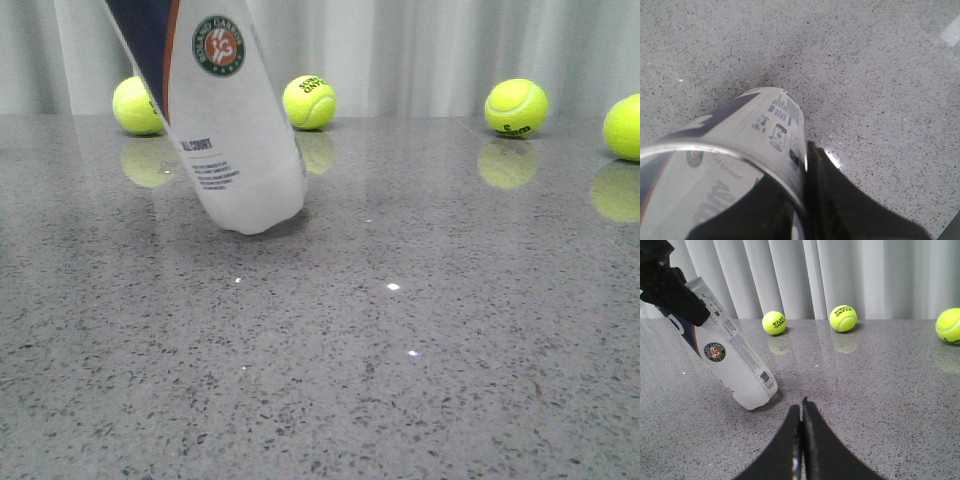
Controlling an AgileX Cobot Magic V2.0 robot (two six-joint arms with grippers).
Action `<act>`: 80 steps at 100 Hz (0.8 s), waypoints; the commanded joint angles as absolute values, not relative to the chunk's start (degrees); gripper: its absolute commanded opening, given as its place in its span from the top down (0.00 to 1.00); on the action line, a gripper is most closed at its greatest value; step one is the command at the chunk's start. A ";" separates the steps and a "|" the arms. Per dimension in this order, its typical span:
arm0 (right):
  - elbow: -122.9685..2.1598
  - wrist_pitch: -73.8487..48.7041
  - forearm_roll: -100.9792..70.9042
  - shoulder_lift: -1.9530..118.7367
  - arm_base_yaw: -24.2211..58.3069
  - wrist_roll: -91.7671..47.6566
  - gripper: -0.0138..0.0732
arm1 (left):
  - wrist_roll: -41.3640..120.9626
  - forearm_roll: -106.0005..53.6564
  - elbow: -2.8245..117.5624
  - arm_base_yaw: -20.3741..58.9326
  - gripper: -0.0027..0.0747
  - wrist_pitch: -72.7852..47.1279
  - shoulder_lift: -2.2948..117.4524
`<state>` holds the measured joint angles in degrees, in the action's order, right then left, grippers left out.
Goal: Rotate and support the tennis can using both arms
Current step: 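Lift the can's metal end with the left gripper, tilting it upright, then lower the can upright onto the table and open the left gripper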
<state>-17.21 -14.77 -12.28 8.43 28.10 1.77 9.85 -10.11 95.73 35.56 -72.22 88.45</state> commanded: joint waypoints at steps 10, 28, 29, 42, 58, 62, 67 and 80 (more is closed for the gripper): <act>-18.64 -9.77 -12.30 8.92 27.81 1.60 0.91 | 10.63 -11.09 97.53 36.01 0.99 -73.21 86.77; -18.64 -9.77 -12.30 8.92 27.81 1.60 0.91 | 10.63 -11.35 98.70 36.01 0.83 -73.12 87.55; -18.64 -9.77 -12.30 8.92 27.81 1.60 0.91 | 10.63 -11.35 98.80 36.01 0.82 -72.91 87.57; -18.64 -9.77 -12.30 8.92 27.81 1.60 0.91 | 10.63 -12.08 101.86 36.01 0.60 -70.85 89.41; -18.64 -9.77 -12.30 8.92 27.81 1.60 0.91 | 10.63 -13.89 105.98 36.01 0.43 -69.80 93.33; -18.64 -9.77 -12.30 8.92 27.81 1.60 0.91 | 10.63 -14.25 106.86 36.01 0.42 -69.80 94.27; -18.64 -9.77 -12.30 8.92 27.81 1.60 0.91 | 10.63 -14.57 108.21 36.01 0.42 -69.69 95.46; -18.64 -9.77 -12.30 8.92 27.81 1.60 0.91 | 10.63 -14.70 111.61 36.01 0.42 -68.78 97.74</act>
